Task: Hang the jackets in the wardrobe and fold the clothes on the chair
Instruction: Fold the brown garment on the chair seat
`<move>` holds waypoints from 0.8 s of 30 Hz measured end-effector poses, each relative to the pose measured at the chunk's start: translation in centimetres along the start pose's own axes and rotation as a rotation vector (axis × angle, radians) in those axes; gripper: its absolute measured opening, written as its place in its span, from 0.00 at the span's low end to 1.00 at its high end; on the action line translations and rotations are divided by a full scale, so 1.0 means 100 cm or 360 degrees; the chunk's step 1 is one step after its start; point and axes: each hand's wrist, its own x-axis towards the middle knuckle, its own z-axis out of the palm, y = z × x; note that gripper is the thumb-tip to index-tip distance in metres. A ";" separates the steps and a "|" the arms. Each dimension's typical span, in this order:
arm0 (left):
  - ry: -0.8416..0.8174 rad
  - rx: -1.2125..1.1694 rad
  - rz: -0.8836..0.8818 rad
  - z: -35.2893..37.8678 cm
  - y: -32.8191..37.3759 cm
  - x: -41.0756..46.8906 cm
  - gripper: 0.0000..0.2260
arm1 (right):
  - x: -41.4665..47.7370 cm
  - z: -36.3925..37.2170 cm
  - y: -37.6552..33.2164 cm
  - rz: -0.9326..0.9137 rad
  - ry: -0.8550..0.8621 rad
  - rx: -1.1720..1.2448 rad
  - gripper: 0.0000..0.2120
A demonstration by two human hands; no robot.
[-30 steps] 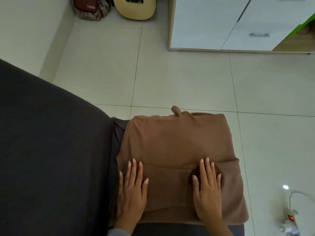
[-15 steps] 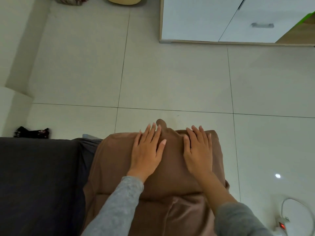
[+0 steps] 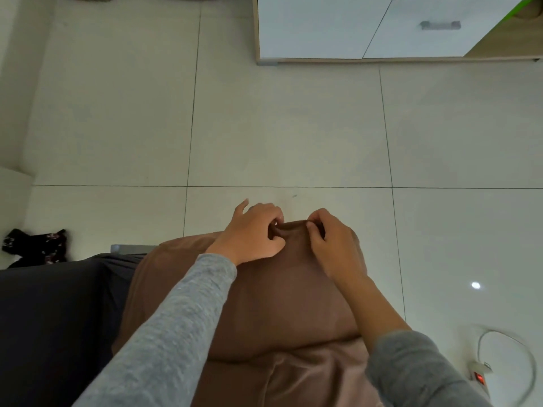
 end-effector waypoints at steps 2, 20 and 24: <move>0.0130 -0.0026 0.0111 -0.003 0.000 -0.001 0.08 | -0.002 0.000 -0.002 -0.0021 0.0043 0.0167 0.05; 0.0095 0.0410 0.0183 -0.018 -0.004 -0.022 0.12 | -0.014 -0.006 0.015 0.0029 0.0277 -0.0567 0.06; 0.0227 0.0461 0.0084 -0.014 -0.002 -0.025 0.09 | -0.016 -0.001 0.020 0.0073 0.0294 -0.0353 0.07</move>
